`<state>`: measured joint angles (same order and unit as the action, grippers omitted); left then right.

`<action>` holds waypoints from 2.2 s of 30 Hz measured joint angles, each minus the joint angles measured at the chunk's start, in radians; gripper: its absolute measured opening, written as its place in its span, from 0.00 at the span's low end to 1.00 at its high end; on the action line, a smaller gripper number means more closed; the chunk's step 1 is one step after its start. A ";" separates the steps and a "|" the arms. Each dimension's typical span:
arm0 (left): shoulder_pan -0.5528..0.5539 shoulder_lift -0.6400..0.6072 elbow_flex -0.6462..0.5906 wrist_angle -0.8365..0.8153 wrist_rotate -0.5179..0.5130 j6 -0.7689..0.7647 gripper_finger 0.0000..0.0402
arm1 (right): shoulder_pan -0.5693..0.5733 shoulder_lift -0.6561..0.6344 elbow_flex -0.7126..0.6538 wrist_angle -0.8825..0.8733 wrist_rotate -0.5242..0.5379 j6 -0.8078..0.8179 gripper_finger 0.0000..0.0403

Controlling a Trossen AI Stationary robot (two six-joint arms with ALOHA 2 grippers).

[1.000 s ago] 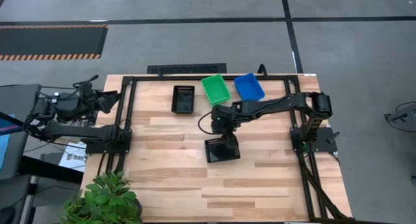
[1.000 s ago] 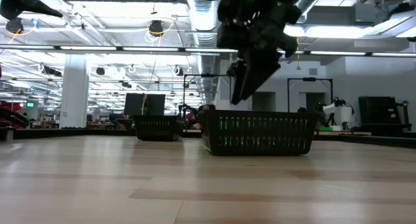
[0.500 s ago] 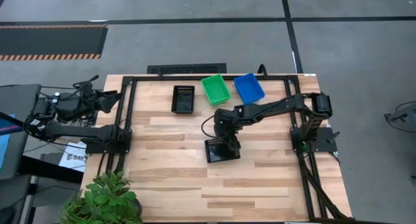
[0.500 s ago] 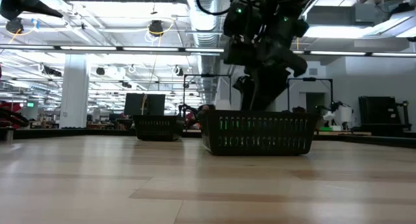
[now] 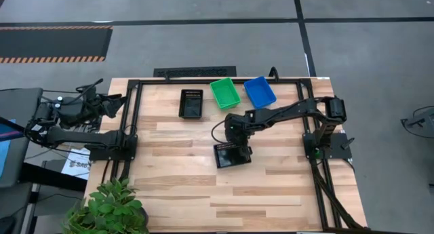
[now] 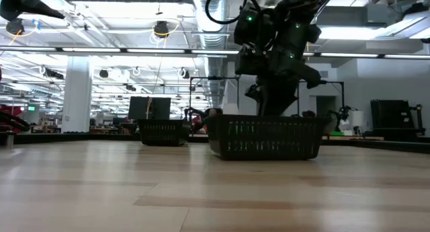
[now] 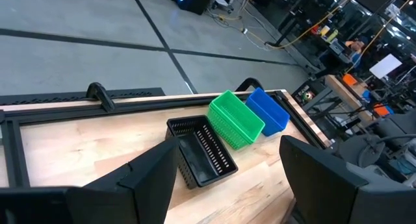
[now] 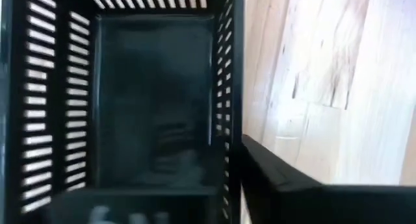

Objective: Stack baskets by color
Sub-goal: Stack the black bin on the stacked black bin

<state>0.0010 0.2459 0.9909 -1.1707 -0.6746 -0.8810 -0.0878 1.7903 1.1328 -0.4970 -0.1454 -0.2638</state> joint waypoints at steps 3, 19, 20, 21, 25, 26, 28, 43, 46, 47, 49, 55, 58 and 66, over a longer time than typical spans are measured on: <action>0.000 0.000 0.000 0.000 0.000 0.001 0.64 | 0.000 0.012 0.003 0.011 -0.002 -0.007 0.04; 0.000 0.000 0.000 0.001 -0.003 -0.012 0.64 | -0.199 0.013 0.328 0.136 -0.086 0.554 0.01; 0.000 0.000 0.000 0.001 -0.003 -0.012 0.64 | -0.222 0.012 0.336 0.176 -0.076 0.670 0.01; 0.000 0.000 0.000 0.001 -0.003 -0.012 0.64 | -0.240 0.012 0.338 0.214 -0.054 0.788 0.01; 0.000 0.000 0.000 0.002 -0.014 -0.013 0.64 | -0.283 0.014 0.335 0.295 0.074 1.119 0.01; 0.000 0.000 0.000 0.001 -0.018 -0.013 0.64 | -0.283 0.014 0.335 0.306 0.107 1.169 0.01; 0.000 0.000 0.000 0.001 -0.031 -0.012 0.64 | -0.270 0.031 0.336 0.345 0.164 1.239 0.01; 0.000 0.000 0.001 0.001 -0.069 0.004 0.64 | -0.170 0.224 0.336 0.476 0.358 1.624 0.01; 0.000 0.000 0.001 0.001 -0.068 0.004 0.64 | -0.171 0.248 0.335 0.489 0.388 1.629 0.01; 0.000 0.000 0.001 0.001 -0.068 0.004 0.64 | -0.171 0.249 0.335 0.478 0.399 1.628 0.01; 0.000 0.000 0.001 0.001 -0.068 0.005 0.64 | -0.178 0.260 0.338 0.490 0.408 1.629 0.01; 0.000 0.000 0.001 0.001 -0.069 0.024 0.64 | -0.184 0.260 0.336 0.477 0.436 1.597 0.01; 0.000 0.000 0.001 0.001 -0.071 0.024 0.64 | -0.179 0.260 0.336 0.473 0.430 1.594 0.01; 0.000 0.000 0.001 0.001 -0.073 0.025 0.64 | -0.146 0.260 0.336 0.450 0.453 1.587 0.02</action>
<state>0.0010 0.2462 0.9916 -1.1702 -0.7477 -0.8560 -0.2339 2.0506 1.4693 -0.0472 0.3072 1.3236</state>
